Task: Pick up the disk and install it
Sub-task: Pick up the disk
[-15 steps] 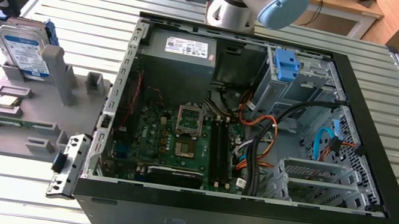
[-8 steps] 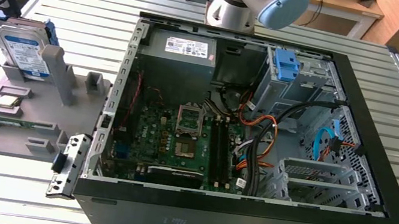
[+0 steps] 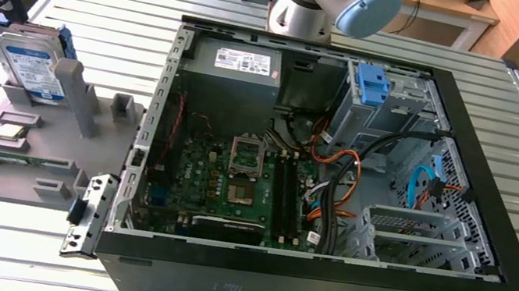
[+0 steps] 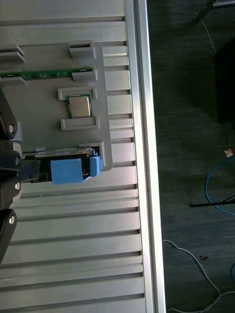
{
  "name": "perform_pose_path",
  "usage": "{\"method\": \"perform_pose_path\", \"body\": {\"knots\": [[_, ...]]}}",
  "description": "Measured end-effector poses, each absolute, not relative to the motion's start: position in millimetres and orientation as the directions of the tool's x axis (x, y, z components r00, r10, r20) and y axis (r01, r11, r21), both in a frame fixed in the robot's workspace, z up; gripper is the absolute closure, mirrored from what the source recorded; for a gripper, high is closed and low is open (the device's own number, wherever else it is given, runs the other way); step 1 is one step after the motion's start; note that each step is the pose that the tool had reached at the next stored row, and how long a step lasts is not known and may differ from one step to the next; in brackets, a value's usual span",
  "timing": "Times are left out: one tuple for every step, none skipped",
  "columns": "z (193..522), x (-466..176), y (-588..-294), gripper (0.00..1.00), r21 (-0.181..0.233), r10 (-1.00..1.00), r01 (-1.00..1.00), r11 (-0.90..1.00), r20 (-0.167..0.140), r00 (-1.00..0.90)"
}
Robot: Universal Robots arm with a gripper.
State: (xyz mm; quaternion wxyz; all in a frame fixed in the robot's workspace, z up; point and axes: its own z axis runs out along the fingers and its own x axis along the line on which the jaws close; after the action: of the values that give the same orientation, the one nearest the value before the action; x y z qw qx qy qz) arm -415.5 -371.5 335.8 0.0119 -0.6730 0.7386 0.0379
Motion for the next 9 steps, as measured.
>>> {"method": "perform_pose_path", "body": {"knots": [[335.8,-415.4,-371.5,0.89,0.040,-0.993,-0.995,0.091,-0.068,-0.094],[335.8,-415.4,-371.5,0.89,0.040,-0.993,-0.995,0.091,-0.068,-0.094],[335.8,-415.4,-371.5,0.89,0.040,-0.993,-0.995,0.091,-0.069,-0.094],[335.8,-415.5,-371.5,0.89,0.040,-0.993,-0.995,0.091,-0.069,-0.094],[335.8,-415.5,-371.5,0.89,0.040,-0.993,-0.995,0.091,-0.069,-0.094],[335.8,-415.5,-371.5,0.89,0.040,-0.993,-0.995,0.091,-0.069,-0.094],[335.8,-415.4,-371.6,0.89,0.040,-0.993,-0.995,0.091,-0.069,-0.094],[335.7,-415.5,-371.6,0.89,0.040,-0.993,-0.995,0.091,-0.069,-0.094],[335.7,-415.5,-371.5,0.89,0.040,-0.993,-0.995,0.091,-0.069,-0.094]]}}
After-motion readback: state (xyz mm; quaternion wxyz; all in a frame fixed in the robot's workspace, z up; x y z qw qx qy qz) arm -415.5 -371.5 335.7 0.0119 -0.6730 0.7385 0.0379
